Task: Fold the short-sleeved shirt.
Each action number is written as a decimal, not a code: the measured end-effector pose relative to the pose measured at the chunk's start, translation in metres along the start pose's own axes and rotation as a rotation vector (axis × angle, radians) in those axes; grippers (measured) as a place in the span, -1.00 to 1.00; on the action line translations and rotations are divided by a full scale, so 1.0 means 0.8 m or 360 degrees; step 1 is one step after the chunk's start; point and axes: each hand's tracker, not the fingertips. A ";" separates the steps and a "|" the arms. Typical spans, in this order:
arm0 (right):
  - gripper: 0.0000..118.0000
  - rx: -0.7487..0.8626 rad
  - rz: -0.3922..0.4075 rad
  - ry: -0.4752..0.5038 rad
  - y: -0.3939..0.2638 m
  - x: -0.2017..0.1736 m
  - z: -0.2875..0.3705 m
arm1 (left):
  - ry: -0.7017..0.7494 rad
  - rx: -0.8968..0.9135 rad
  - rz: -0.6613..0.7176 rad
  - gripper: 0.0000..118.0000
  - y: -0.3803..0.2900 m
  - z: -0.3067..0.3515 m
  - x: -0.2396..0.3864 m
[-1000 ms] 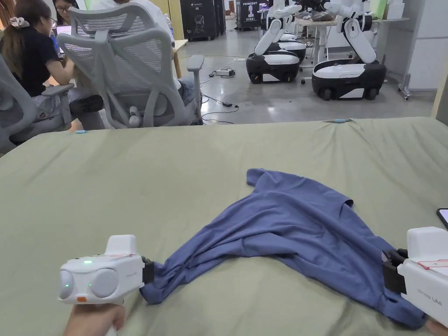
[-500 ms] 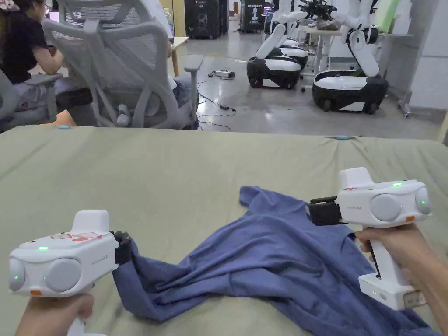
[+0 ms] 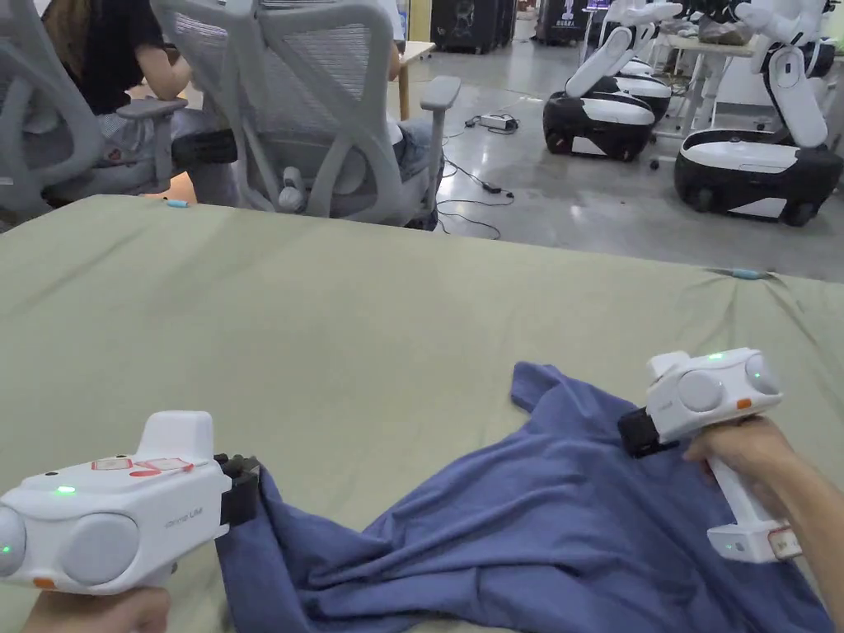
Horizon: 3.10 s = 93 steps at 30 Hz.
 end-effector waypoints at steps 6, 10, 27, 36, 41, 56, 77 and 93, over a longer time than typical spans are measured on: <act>-0.96 0.0094 0.0019 0.0012 -0.006 -0.019 0.022 | -0.0013 -0.0012 0.0005 -0.95 0.009 0.009 0.007; -0.96 0.0318 -0.0163 0.0023 0.010 0.012 0.108 | -0.0051 0.0070 -0.0036 -0.95 0.051 0.030 0.021; -0.96 0.1133 -0.0342 -0.0753 0.092 0.191 0.568 | -0.0137 0.0749 -0.0164 -0.95 0.452 0.157 0.147; -0.96 0.1299 -0.0553 -0.0762 0.128 0.237 0.626 | 0.0030 0.0855 -0.0137 -0.95 0.553 0.162 0.169; -0.96 0.1289 -0.0475 -0.0792 0.133 0.227 0.607 | 0.0040 0.0900 -0.0089 -0.95 0.553 0.145 0.158; -0.95 0.1083 -0.0551 -0.0595 0.071 0.194 0.431 | -0.0001 0.0588 -0.0027 -0.95 0.427 0.010 0.125; -0.96 0.0954 -0.0433 -0.0599 -0.318 0.013 0.512 | -0.0315 0.0507 -0.0037 -0.95 0.066 0.240 0.096; -0.96 0.0319 -0.0470 -0.0356 -0.547 -0.071 0.401 | 0.0004 -0.0086 -0.0122 -0.95 -0.170 0.219 0.077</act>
